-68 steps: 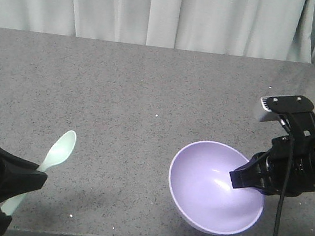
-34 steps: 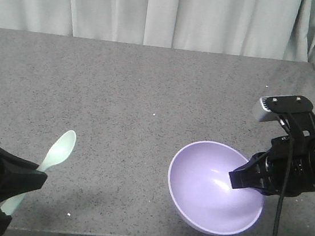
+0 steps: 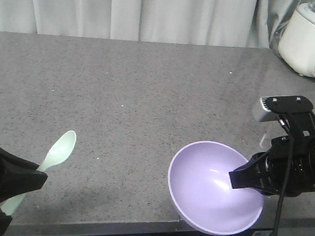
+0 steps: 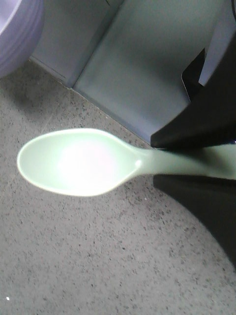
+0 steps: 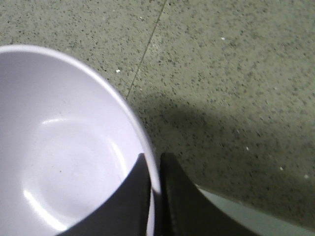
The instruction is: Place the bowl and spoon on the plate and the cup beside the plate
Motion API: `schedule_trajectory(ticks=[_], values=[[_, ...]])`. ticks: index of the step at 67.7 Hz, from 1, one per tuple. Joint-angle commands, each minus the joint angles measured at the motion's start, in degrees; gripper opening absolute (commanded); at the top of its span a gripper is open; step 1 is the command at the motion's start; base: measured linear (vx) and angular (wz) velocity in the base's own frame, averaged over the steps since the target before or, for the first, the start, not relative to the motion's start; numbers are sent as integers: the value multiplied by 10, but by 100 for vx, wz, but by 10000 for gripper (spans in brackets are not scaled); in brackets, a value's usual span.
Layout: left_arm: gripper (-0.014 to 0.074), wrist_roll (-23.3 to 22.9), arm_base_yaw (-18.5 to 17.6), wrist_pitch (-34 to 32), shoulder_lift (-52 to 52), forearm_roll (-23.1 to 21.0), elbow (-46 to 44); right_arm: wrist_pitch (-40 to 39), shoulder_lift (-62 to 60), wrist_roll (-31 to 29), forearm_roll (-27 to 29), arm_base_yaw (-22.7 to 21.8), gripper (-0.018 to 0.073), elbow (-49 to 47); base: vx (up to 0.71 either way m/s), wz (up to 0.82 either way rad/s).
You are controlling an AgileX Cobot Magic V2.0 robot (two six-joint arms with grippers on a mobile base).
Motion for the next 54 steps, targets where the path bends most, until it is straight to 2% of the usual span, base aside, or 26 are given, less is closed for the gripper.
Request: schedule_trajectory(ticks=[1,54], values=[[20,0,-4,-22,-6,-26,-15,-19,-16,0,14,-1,-4,-15,-6,-30],[20,0,-4,-22,-6,-26,-15,-19,-16,0,14,-1,-4,-15,-8,-35]])
